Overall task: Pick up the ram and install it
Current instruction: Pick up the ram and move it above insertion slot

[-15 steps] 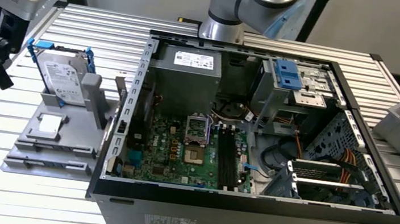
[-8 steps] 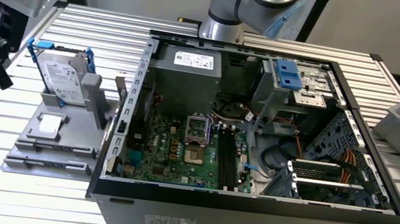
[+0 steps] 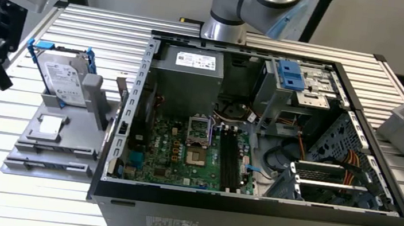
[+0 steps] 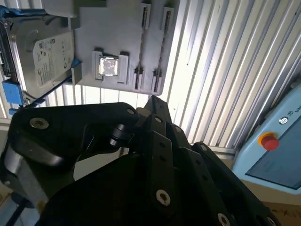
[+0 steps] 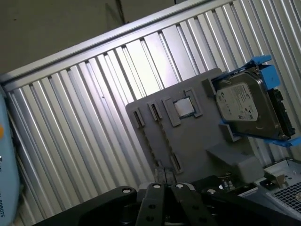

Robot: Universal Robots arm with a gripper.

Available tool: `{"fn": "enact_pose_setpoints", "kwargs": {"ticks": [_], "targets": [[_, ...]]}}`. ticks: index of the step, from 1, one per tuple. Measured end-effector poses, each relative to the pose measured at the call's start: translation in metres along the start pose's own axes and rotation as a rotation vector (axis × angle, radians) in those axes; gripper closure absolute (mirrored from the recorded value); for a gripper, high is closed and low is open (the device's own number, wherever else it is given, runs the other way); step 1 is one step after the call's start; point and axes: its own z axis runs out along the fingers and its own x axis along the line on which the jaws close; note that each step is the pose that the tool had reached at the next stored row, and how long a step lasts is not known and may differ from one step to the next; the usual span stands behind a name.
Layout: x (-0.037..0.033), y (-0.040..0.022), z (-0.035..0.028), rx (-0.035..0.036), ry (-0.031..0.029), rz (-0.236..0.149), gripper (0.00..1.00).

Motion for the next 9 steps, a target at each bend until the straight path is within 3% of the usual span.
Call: {"fn": "enact_pose_setpoints", "kwargs": {"ticks": [6,9], "targets": [[0.0,0.0,0.0,-0.0025,0.0037,-0.096,1.0],[0.0,0.0,-0.0001,0.005,0.0023,-0.146,1.0]]}}
